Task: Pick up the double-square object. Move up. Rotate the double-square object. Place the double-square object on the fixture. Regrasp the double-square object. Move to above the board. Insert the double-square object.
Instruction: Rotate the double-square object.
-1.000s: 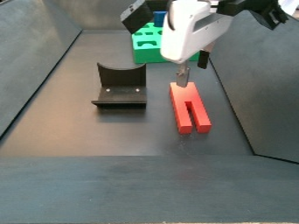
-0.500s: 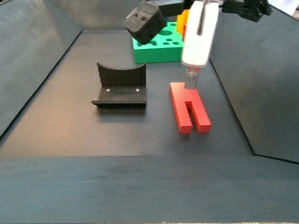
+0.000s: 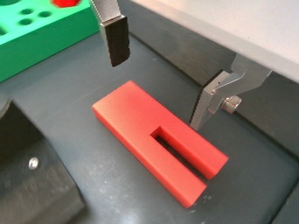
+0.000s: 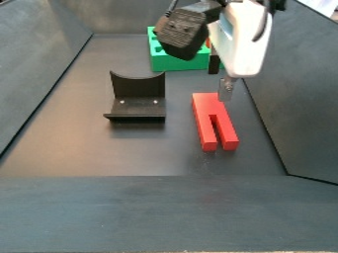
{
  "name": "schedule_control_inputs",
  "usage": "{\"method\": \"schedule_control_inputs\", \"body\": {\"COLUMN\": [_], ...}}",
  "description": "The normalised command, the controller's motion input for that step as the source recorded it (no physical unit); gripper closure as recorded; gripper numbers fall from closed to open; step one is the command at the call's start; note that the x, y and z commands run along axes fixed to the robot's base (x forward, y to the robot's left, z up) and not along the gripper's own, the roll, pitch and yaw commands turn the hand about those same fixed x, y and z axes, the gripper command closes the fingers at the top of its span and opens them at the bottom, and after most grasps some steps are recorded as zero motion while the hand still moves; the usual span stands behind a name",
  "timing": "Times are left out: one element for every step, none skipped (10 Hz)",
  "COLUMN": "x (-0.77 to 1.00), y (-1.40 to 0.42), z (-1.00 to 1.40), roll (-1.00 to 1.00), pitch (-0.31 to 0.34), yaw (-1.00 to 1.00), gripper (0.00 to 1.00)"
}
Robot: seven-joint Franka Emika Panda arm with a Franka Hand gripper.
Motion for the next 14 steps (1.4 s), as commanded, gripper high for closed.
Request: {"method": "schedule_control_inputs", "body": {"x": [0.03, 0.03, 0.03, 0.03, 0.03, 0.03, 0.03, 0.03, 0.03, 0.03, 0.03, 0.03, 0.03, 0.03], "y": [0.0, 0.0, 0.0, 0.0, 0.0, 0.0, 0.0, 0.0, 0.0, 0.0, 0.0, 0.0, 0.0, 0.0], "z": [-0.03, -0.03, -0.03, -0.03, -0.03, -0.03, -0.03, -0.03, -0.03, -0.03, -0.03, -0.03, -0.03, -0.03], "roll": [0.0, 0.0, 0.0, 0.0, 0.0, 0.0, 0.0, 0.0, 0.0, 0.0, 0.0, 0.0, 0.01, 0.01], "pitch": [-0.008, -0.009, -0.009, -0.01, -0.01, -0.011, -0.012, -0.012, -0.014, -0.015, -0.016, -0.017, -0.019, -0.021], "yaw": [1.0, 1.0, 1.0, 1.0, 1.0, 1.0, 1.0, 1.0, 1.0, 1.0, 1.0, 1.0, 1.0, 1.0], "gripper": [0.0, 0.0, 0.0, 0.0, 0.0, 0.0, 0.0, 0.0, 0.0, 0.0, 0.0, 0.0, 0.0, 0.0]}}
